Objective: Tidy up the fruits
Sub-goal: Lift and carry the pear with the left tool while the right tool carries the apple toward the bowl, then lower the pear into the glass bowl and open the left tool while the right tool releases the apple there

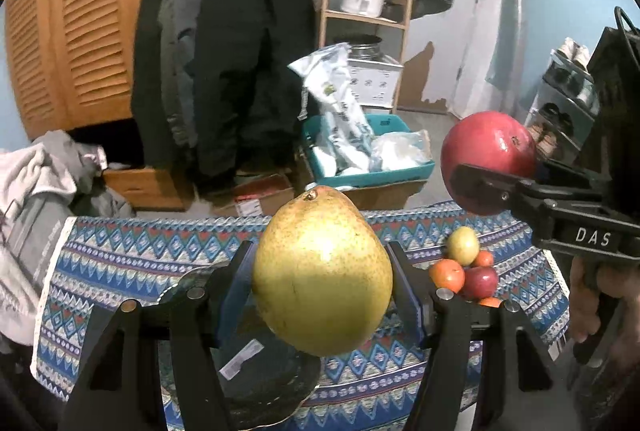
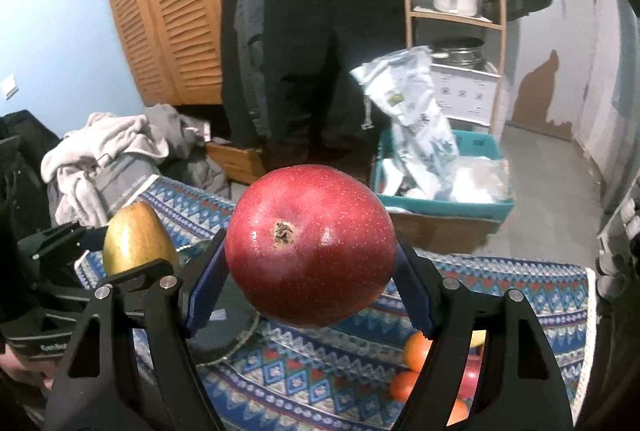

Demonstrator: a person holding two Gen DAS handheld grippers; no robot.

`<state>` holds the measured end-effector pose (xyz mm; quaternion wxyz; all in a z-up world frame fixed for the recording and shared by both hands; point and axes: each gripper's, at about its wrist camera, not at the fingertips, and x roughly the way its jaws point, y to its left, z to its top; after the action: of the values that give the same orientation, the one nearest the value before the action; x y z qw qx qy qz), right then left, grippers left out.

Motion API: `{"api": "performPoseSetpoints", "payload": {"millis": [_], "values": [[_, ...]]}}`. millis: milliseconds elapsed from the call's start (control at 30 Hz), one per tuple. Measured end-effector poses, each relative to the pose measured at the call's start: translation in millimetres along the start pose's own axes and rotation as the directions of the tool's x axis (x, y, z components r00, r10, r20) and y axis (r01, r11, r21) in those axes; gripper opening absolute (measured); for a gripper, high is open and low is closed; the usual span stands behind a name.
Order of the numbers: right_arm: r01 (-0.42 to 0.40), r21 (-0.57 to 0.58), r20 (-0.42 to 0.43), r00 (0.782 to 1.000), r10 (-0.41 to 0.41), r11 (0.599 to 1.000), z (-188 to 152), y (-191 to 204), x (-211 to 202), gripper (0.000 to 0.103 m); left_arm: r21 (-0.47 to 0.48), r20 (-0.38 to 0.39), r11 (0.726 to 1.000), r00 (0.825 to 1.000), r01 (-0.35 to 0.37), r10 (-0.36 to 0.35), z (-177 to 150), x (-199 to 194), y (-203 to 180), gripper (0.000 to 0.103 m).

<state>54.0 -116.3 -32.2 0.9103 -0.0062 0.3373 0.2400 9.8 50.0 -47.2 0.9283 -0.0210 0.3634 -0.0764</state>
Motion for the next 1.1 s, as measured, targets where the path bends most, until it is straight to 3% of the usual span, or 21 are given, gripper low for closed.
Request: {"api": "performPoseSetpoints", "payload": {"millis": [600, 1100], "values": [[-0.134, -0.036, -0.158, 0.979, 0.127, 0.990, -6, 75, 96, 0.077, -0.157, -0.126, 0.979, 0.986, -0.132, 0.112, -47, 27, 97, 0.066], [-0.152, -0.050, -0.353, 0.927, 0.125, 0.987, -51, 96, 176, 0.077, -0.210, -0.297, 0.959, 0.947, -0.188, 0.120, -94, 75, 135, 0.066]]}}
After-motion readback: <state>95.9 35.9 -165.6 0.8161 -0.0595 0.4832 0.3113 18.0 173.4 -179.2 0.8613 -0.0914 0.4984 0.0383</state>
